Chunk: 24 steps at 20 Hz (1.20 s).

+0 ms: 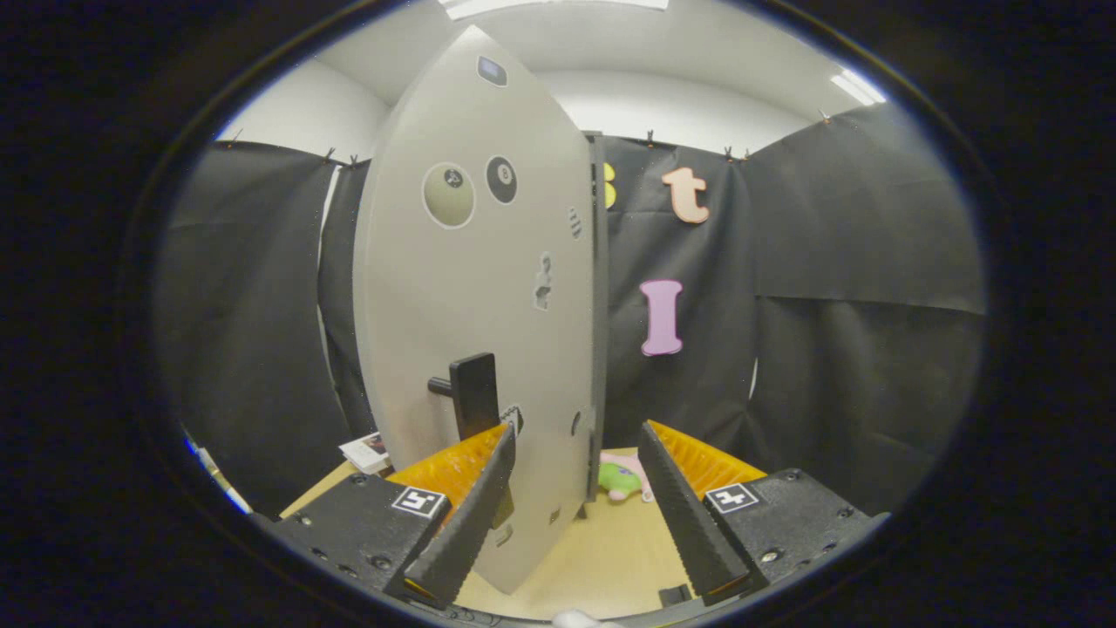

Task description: Open the shoe cabinet door, grab the shoes and put them into the shoe cabinet, then close the shoe cabinet door.

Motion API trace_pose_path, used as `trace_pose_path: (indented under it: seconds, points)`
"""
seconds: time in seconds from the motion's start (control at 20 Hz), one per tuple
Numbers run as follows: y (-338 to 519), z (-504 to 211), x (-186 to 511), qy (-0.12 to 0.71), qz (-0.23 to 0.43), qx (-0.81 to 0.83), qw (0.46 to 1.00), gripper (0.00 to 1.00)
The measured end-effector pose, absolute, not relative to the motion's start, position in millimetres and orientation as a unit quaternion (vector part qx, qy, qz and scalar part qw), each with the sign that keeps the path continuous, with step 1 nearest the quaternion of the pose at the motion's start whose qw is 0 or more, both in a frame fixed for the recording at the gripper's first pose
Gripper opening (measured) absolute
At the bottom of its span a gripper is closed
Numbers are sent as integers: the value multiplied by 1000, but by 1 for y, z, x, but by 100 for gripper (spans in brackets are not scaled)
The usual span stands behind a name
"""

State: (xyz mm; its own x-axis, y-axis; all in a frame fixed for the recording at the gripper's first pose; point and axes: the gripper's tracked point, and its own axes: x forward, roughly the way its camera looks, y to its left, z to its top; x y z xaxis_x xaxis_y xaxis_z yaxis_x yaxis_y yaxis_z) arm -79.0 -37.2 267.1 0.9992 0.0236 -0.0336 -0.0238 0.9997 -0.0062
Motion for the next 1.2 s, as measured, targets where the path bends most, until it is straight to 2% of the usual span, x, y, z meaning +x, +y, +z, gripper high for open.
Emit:
trace_pose_path:
  seconds: [0.2, 0.35, 0.4, 0.65, 1.05, 1.2]
  points:
    - [23, 259, -54, 26, 55, -20, 998, 94]
    - [76, 259, -36, 23, 113, -26, 993, 95]
    - [89, 261, -32, 20, 126, -24, 992, 97]
    - [124, 267, -26, 18, 170, -11, 985, 99]
    - [110, 271, -27, 24, 158, -6, 987, 99]
    - [87, 282, -31, 18, 123, -15, 992, 99]
